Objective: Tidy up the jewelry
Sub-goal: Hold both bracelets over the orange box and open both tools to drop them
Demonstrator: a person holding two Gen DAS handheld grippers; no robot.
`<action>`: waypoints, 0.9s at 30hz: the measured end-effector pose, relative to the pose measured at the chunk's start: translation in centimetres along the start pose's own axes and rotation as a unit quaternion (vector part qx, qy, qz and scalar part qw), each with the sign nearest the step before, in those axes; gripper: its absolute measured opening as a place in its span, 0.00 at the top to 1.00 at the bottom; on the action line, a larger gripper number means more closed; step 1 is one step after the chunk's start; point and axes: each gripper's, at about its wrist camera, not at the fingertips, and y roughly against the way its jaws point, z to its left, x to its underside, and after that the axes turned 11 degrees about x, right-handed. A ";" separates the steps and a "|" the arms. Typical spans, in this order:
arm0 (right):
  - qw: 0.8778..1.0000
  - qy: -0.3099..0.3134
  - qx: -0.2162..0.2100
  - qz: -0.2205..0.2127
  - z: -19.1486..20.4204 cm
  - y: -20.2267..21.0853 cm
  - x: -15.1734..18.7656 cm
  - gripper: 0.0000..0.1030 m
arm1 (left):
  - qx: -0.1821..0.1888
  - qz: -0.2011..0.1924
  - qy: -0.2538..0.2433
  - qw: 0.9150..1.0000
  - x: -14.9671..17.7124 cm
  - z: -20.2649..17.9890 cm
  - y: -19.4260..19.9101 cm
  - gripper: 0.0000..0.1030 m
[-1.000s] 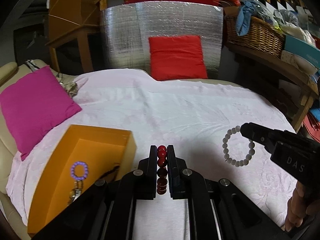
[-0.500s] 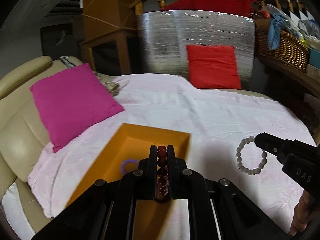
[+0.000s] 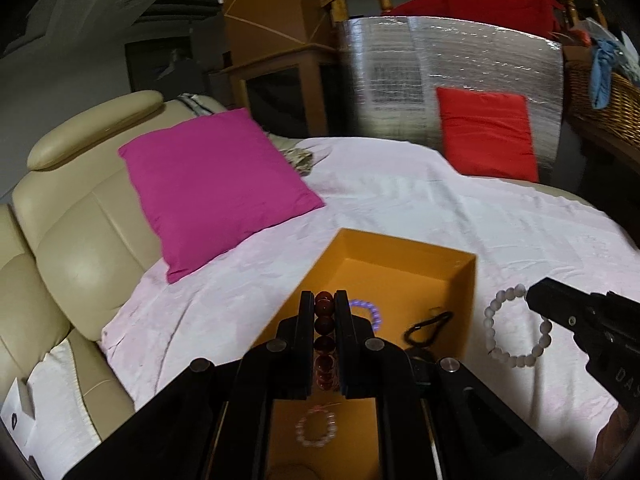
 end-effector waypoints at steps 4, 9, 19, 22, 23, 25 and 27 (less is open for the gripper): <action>1.000 0.005 -0.017 0.013 1.4 -1.2 0.4 0.89 | -0.016 0.006 0.004 1.000 0.5 1.1 -0.3 0.91; 0.999 0.010 -0.040 0.027 2.9 -2.7 0.8 0.89 | -0.033 0.019 0.010 0.999 1.3 2.6 -0.9 0.91; 0.996 0.041 -0.060 0.057 6.0 -4.6 2.8 0.89 | -0.050 0.054 0.031 0.997 3.5 5.3 -3.1 0.91; 0.995 0.046 -0.063 0.064 6.4 -5.0 3.3 0.89 | -0.054 0.062 0.035 0.996 4.0 5.7 -3.6 0.91; 0.995 0.047 -0.063 0.066 6.5 -5.1 3.5 0.89 | -0.055 0.064 0.035 0.996 4.1 5.8 -3.7 0.91; 0.994 0.048 -0.064 0.071 6.6 -5.4 3.8 0.89 | -0.056 0.069 0.036 0.995 4.4 5.9 -4.1 0.91; 0.994 0.050 -0.064 0.076 6.7 -5.7 4.1 0.89 | -0.058 0.073 0.035 0.995 4.6 5.9 -4.4 0.91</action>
